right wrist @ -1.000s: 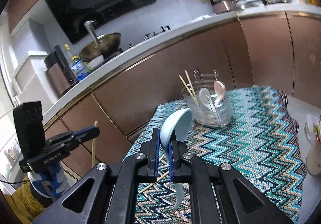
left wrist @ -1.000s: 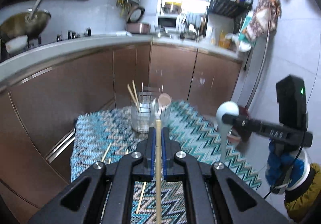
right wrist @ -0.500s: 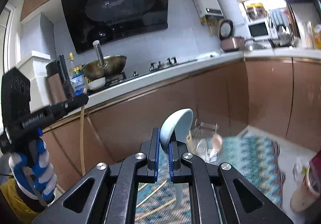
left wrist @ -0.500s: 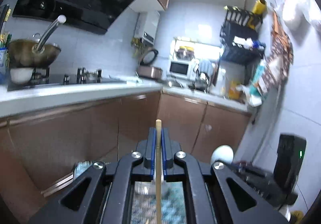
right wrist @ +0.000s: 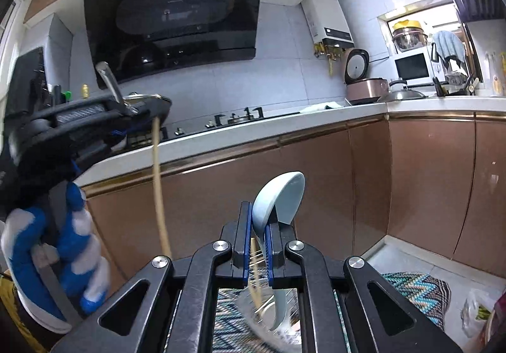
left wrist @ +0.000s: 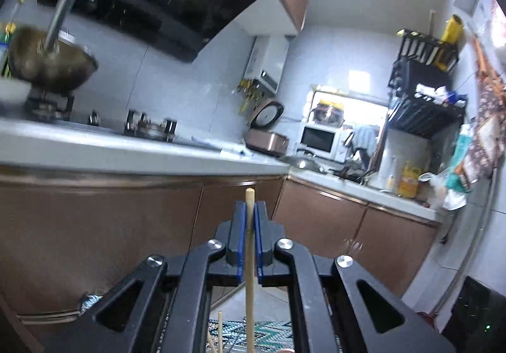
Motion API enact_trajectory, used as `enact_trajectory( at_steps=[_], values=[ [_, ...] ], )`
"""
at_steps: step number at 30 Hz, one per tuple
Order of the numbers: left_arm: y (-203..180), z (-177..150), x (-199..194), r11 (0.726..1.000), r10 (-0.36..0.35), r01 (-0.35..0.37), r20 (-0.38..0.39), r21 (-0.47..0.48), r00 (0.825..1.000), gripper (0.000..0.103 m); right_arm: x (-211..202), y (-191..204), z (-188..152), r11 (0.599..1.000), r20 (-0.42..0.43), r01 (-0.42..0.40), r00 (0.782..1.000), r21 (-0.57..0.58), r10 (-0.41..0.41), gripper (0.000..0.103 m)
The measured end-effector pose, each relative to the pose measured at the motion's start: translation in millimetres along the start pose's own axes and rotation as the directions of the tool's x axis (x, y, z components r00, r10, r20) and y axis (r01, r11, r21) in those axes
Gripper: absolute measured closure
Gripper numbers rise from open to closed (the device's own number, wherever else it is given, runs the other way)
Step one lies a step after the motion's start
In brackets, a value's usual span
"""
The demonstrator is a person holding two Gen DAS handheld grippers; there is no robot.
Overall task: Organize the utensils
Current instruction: 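Carry the chopstick with the left tool while the right tool carries the ladle to the holder, then release the ladle into the holder with the right tool while the left tool releases the chopstick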
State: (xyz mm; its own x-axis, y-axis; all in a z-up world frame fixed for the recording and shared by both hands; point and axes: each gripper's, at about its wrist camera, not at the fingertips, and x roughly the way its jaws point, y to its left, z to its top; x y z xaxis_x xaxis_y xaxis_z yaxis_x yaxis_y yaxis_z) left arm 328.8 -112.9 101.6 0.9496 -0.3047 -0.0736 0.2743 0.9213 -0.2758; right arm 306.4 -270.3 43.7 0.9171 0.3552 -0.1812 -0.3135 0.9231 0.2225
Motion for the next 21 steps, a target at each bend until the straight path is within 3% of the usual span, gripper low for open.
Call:
enact_trajectory(
  at_steps=[10, 19, 21],
  values=[
    [18.5, -52.2, 46.5, 0.998, 0.049, -0.049, 0.017, -0.039, 0.999, 0.098, 35.0, -4.7, -38.0, 0.996, 0.003, 0.052, 0.999, -0.066, -0.052, 0.095],
    [23.8, -77.2, 37.3, 0.998, 0.056, -0.056, -0.013, -0.031, 0.998, 0.096, 30.6, -3.9, -63.4, 0.997, -0.036, 0.054, 0.998, -0.059, -0.056, 0.093],
    [23.9, -76.6, 30.4, 0.998, 0.048, -0.049, -0.021, -0.031, 0.999, 0.083, 26.9, -4.2, -63.1, 0.997, -0.035, 0.058, 0.998, -0.053, -0.06, 0.082]
  ],
)
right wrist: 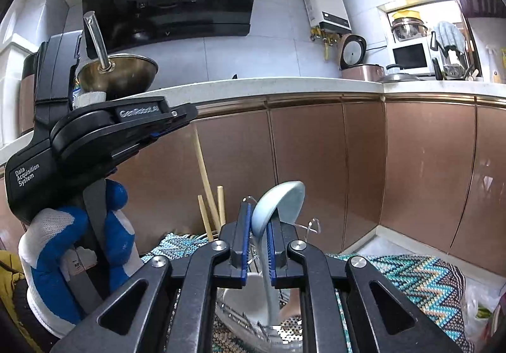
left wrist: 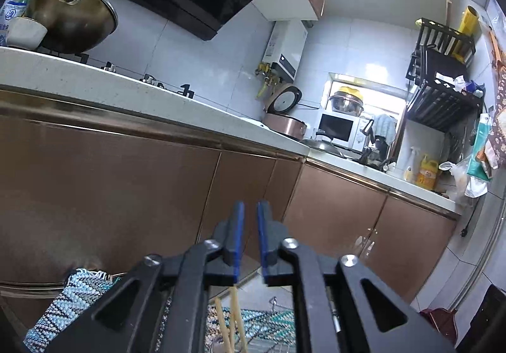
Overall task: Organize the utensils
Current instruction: 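Release the ladle into the holder with the right tool while the left tool releases the chopstick, then withdraw both open tools from the holder toward the remaining chopsticks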
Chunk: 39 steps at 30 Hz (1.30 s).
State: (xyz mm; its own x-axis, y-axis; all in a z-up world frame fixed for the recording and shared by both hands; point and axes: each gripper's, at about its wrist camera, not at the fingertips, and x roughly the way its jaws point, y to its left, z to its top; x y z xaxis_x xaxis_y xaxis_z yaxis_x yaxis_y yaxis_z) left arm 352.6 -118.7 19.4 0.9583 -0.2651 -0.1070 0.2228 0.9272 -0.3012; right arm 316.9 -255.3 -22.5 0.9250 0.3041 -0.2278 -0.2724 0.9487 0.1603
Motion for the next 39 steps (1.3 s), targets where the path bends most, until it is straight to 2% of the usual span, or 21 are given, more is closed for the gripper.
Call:
enact_trajectory(
  at_steps=[2, 5, 8, 10, 18, 21, 28, 32, 39],
  values=[
    [0.4, 3.3, -9.6, 1.0, 0.0, 0.0, 0.001, -0.001, 1.0, 0.071, -5.8, -0.1, 1.6, 1.0, 0.007, 0.005, 1.0, 0.006, -0.005, 0.067],
    [2.7, 11.8, -25.1, 1.0, 0.007, -0.007, -0.005, 0.003, 1.0, 0.069, -16.9, 1.7, 6.2, 1.0, 0.021, 0.016, 1.0, 0.013, -0.016, 0.061],
    [5.0, 21.1, -47.0, 0.999, 0.029, -0.029, -0.03, 0.026, 0.999, 0.059, -32.2, 1.4, 9.8, 0.999, 0.034, 0.03, 0.999, 0.031, -0.031, 0.054],
    [6.8, 27.5, -61.8, 0.998, 0.046, -0.044, -0.036, 0.042, 0.998, 0.058, -45.8, 2.7, 12.5, 0.998, 0.037, 0.042, 0.998, 0.037, -0.043, 0.052],
    [21.8, 52.2, -135.8, 0.98, 0.149, -0.138, -0.071, 0.145, 0.986, 0.057, -94.2, 3.0, 29.1, 0.989, 0.027, 0.118, 0.992, 0.084, -0.12, 0.05],
    [33.3, 57.7, -161.8, 0.965, 0.206, -0.185, -0.099, 0.188, 0.973, 0.057, -111.6, -0.3, 36.9, 0.982, 0.008, 0.152, 0.988, 0.109, -0.153, 0.05],
    [64.9, 53.1, -209.4, 0.944, 0.288, -0.252, -0.159, 0.21, 0.945, 0.057, -146.3, 8.2, 40.0, 0.974, -0.056, 0.205, 0.978, 0.094, -0.2, 0.049],
    [77.4, 49.2, -231.1, 0.937, 0.311, -0.267, -0.183, 0.227, 0.933, 0.057, -163.1, 20.0, 31.9, 0.976, -0.089, 0.201, 0.977, 0.083, -0.194, 0.049],
    [85.6, 45.7, -262.6, 0.937, 0.286, -0.227, -0.213, 0.265, 0.934, 0.057, -182.5, 43.5, 24.4, 0.979, -0.128, 0.188, 0.976, 0.076, -0.178, 0.049]
  ],
)
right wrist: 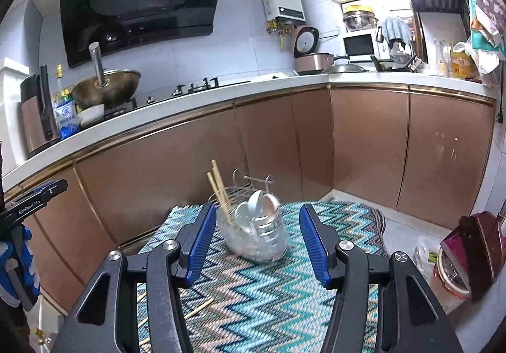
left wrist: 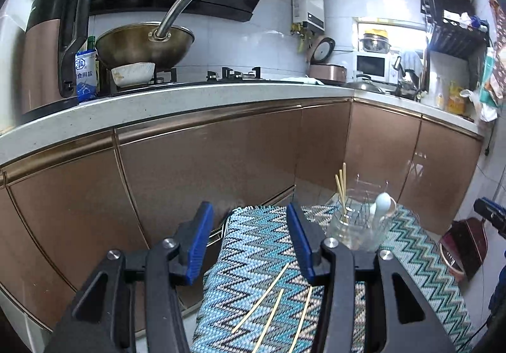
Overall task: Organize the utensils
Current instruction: 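Withdraw both open tools from the holder toward the remaining chopsticks, then grasp a chopstick with the left tool while the right tool grasps another chopstick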
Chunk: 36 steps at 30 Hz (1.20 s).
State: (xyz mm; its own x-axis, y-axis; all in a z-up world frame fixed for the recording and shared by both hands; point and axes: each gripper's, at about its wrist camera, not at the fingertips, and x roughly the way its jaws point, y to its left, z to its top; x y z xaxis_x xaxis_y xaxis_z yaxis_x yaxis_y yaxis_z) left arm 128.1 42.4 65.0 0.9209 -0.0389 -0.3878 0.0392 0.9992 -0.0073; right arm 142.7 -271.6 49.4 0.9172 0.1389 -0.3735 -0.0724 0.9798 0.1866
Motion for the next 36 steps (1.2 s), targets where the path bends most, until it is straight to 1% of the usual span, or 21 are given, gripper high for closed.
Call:
enact_trajectory(
  at_steps=[4, 7, 11, 14, 16, 17, 18, 19, 20, 21, 22, 23, 24, 27, 28, 29, 31, 34, 36],
  values=[
    [2.9, -4.9, -8.2, 1.0, -0.021, 0.021, -0.006, 0.014, 1.0, 0.057, -13.8, 14.0, -5.4, 1.0, -0.001, -0.011, 1.0, -0.007, 0.011, 0.049],
    [3.3, -12.0, -8.9, 0.999, -0.043, 0.044, -0.03, 0.03, 0.999, 0.057, -18.0, 22.8, -9.0, 1.0, -0.015, -0.022, 1.0, -0.007, 0.022, 0.049],
    [1.7, -25.4, 2.2, 0.994, -0.088, 0.094, -0.104, 0.056, 0.991, 0.057, -12.7, 29.3, -15.5, 0.999, -0.064, -0.04, 0.997, 0.01, 0.041, 0.049],
    [-1.4, -36.7, 18.6, 0.987, -0.131, 0.146, -0.189, 0.067, 0.973, 0.057, -1.8, 34.8, -24.5, 0.998, -0.123, -0.056, 0.991, 0.028, 0.059, 0.049],
    [-3.0, -45.1, 33.4, 0.978, -0.181, 0.2, -0.256, 0.051, 0.95, 0.057, 11.1, 37.2, -32.5, 0.995, -0.177, -0.078, 0.98, 0.056, 0.087, 0.049],
    [-4.0, -50.0, 43.5, 0.972, -0.209, 0.231, -0.296, 0.038, 0.932, 0.058, 16.9, 37.2, -36.5, 0.993, -0.202, -0.088, 0.974, 0.076, 0.102, 0.049],
    [-4.7, -55.4, 51.6, 0.968, -0.225, 0.249, -0.326, 0.031, 0.918, 0.058, 22.5, 37.2, -40.2, 0.991, -0.224, -0.096, 0.968, 0.092, 0.115, 0.05],
    [-6.2, -60.0, 59.4, 0.964, -0.238, 0.263, -0.352, 0.026, 0.905, 0.058, 31.8, 37.1, -45.7, 0.988, -0.257, -0.106, 0.957, 0.113, 0.132, 0.051],
    [-8.2, -65.3, 68.2, 0.96, -0.251, 0.28, -0.382, 0.021, 0.889, 0.058, 37.9, 37.4, -49.6, 0.986, -0.276, -0.11, 0.951, 0.124, 0.141, 0.053],
    [-10.8, -72.0, 80.5, 0.953, -0.267, 0.302, -0.423, 0.017, 0.866, 0.058, 45.9, 37.9, -54.2, 0.984, -0.298, -0.114, 0.943, 0.137, 0.151, 0.054],
    [-12.2, -76.3, 88.8, 0.951, -0.272, 0.31, -0.446, 0.013, 0.852, 0.058, 54.2, 38.3, -59.5, 0.981, -0.324, -0.119, 0.932, 0.151, 0.163, 0.056],
    [-14.0, -82.4, 100.2, 0.947, -0.278, 0.321, -0.476, 0.008, 0.834, 0.06, 63.9, 38.5, -65.7, 0.978, -0.352, -0.125, 0.919, 0.168, 0.178, 0.057],
    [-15.3, -85.9, 107.7, 0.944, -0.283, 0.329, -0.496, 0.006, 0.821, 0.064, 72.4, 38.2, -70.8, 0.975, -0.375, -0.13, 0.907, 0.181, 0.19, 0.058],
    [-19.6, -101.2, 140.3, 0.941, -0.281, 0.338, -0.574, -0.008, 0.769, 0.069, 100.9, 38.1, -90.9, 0.965, -0.449, -0.134, 0.864, 0.226, 0.226, 0.06],
    [-20.0, -105.2, 148.0, 0.941, -0.28, 0.339, -0.59, -0.012, 0.757, 0.07, 110.1, 38.7, -97.3, 0.964, -0.472, -0.13, 0.851, 0.234, 0.23, 0.06],
    [-21.7, -110.3, 158.0, 0.939, -0.282, 0.344, -0.611, -0.017, 0.74, 0.07, 119.4, 39.7, -103.7, 0.963, -0.494, -0.129, 0.837, 0.238, 0.235, 0.061],
    [-25.6, -117.3, 171.7, 0.937, -0.279, 0.35, -0.635, -0.014, 0.721, 0.072, 134.9, 40.9, -113.3, 0.959, -0.527, -0.13, 0.813, 0.251, 0.248, 0.063],
    [-29.4, -124.7, 187.7, 0.937, -0.268, 0.349, -0.657, -0.007, 0.705, 0.073, 158.7, 41.8, -126.2, 0.952, -0.571, -0.129, 0.775, 0.276, 0.27, 0.066],
    [-30.9, -128.2, 197.9, 0.937, -0.266, 0.35, -0.669, -0.009, 0.694, 0.074, 171.8, 43.8, -133.0, 0.95, -0.592, -0.129, 0.756, 0.283, 0.279, 0.068]
  ],
)
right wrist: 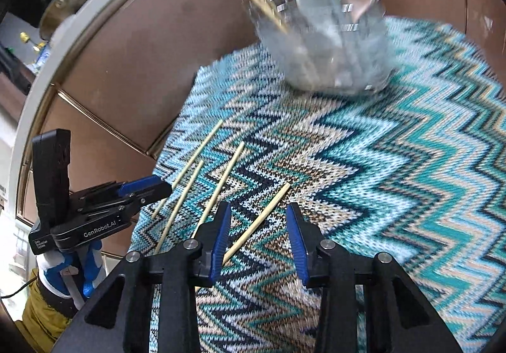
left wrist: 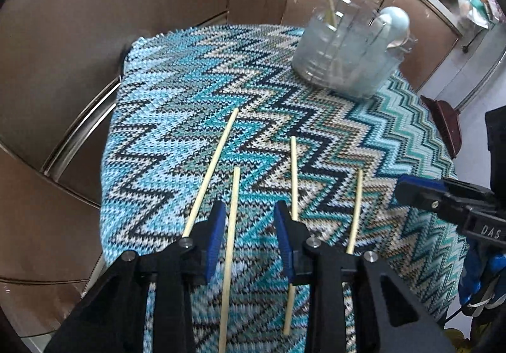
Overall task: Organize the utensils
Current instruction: 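Grasp a chopstick with the left tool while the right tool grasps another chopstick, then lift and carry both held chopsticks upright to the wire holder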
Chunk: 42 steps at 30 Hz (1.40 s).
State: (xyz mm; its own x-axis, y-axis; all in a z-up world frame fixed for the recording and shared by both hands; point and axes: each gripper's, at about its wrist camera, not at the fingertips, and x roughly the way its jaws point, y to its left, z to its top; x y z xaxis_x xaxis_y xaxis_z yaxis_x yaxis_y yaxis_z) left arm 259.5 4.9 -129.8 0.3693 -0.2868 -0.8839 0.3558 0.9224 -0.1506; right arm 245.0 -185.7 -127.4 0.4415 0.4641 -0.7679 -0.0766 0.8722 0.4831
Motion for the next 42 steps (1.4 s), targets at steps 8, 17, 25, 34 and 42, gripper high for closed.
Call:
enact_trajectory(
  at_steps=[8, 17, 25, 34, 42],
  values=[
    [6.3, 12.7, 27.3, 1.0, -0.004, 0.003, -0.064, -0.017, 0.998, 0.082, 44.6, -5.6, 13.9, 0.999, -0.103, 0.017, 0.995, 0.028, -0.014, 0.077],
    [5.8, 15.6, 45.1, 0.999, 0.004, -0.008, -0.103, -0.04, 0.995, 0.094, 66.5, -3.7, 23.1, 0.999, -0.154, 0.055, 0.987, -0.001, -0.054, 0.081],
    [2.7, 14.9, 43.2, 0.997, 0.046, -0.052, -0.105, -0.056, 0.993, 0.098, 63.1, -10.0, 21.7, 1.0, -0.14, 0.025, 0.99, 0.005, -0.024, 0.088],
    [-5.9, 3.3, -9.3, 0.994, 0.081, -0.079, 0.023, -0.069, 0.996, 0.098, 2.4, 0.4, 7.1, 0.997, -0.008, -0.058, 0.998, -0.053, 0.057, 0.091],
    [-21.4, -22.5, -88.1, 0.994, 0.078, -0.06, 0.222, -0.086, 0.972, 0.098, -73.9, 30.3, -19.8, 0.981, 0.156, -0.025, 0.986, -0.194, 0.056, 0.093]
  ],
)
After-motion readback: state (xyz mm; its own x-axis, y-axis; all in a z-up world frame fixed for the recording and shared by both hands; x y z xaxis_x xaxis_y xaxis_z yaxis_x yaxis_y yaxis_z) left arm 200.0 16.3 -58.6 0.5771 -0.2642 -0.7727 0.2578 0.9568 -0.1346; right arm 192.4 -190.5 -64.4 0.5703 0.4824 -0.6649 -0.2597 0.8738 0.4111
